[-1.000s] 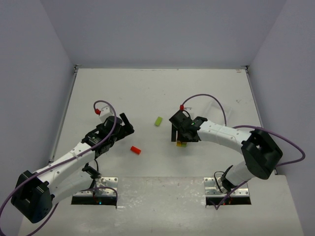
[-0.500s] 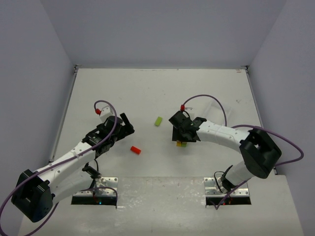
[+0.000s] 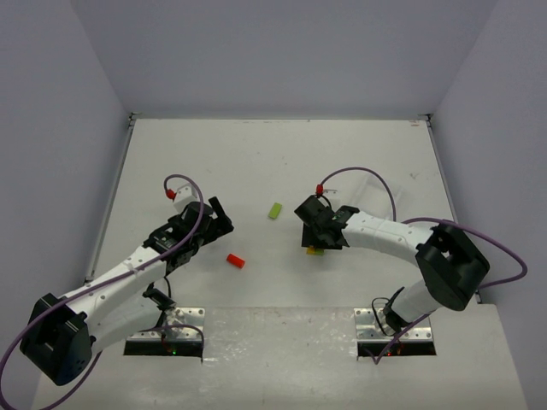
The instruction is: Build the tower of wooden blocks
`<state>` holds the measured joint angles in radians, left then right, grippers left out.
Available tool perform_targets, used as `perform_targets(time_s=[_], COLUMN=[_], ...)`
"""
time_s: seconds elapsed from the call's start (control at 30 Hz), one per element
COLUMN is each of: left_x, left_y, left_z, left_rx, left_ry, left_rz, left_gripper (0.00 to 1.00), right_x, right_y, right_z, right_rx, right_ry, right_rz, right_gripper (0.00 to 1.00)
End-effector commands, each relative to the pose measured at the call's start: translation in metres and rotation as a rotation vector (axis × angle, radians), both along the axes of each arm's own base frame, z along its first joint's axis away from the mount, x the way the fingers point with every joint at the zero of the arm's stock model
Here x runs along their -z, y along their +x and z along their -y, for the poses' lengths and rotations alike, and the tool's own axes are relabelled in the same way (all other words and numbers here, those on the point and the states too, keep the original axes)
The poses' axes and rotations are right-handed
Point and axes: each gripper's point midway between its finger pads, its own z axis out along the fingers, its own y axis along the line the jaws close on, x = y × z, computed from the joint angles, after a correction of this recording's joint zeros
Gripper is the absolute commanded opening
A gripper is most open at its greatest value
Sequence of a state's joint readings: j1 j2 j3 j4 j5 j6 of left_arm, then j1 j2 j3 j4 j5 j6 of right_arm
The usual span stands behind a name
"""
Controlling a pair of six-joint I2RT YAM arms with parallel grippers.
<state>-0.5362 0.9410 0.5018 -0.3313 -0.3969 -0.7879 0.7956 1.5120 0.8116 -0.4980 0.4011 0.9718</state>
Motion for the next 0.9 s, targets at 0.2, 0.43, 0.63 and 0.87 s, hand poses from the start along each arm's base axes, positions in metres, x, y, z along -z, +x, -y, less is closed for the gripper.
perform_targets(time_s=[0.2,0.43,0.63,0.87], left_x=[-0.005,-0.005,-0.004,-0.004], left_y=[0.005,0.006,0.006,0.005], left_z=[0.008,0.008,0.009,0.009], left_rx=[0.028,0.027,0.031,0.034], left_ry=[-0.018,-0.019,-0.017,-0.018], left_rz=[0.034,0.037,0.034,0.032], left_gripper=[1.00,1.00,1.00,1.00], right_x=[-0.013,-0.015,-0.015,-0.018], right_y=[0.010,0.010,0.010,0.010], right_z=[-0.012,-0.014,-0.014,-0.011], right_rx=[0.011,0.011,0.015,0.000], right_ry=[0.070,0.088,0.085,0.076], right_rz=[0.066,0.068,0.070,0.081], right_gripper=[0.63,0.63,0.63,0.67])
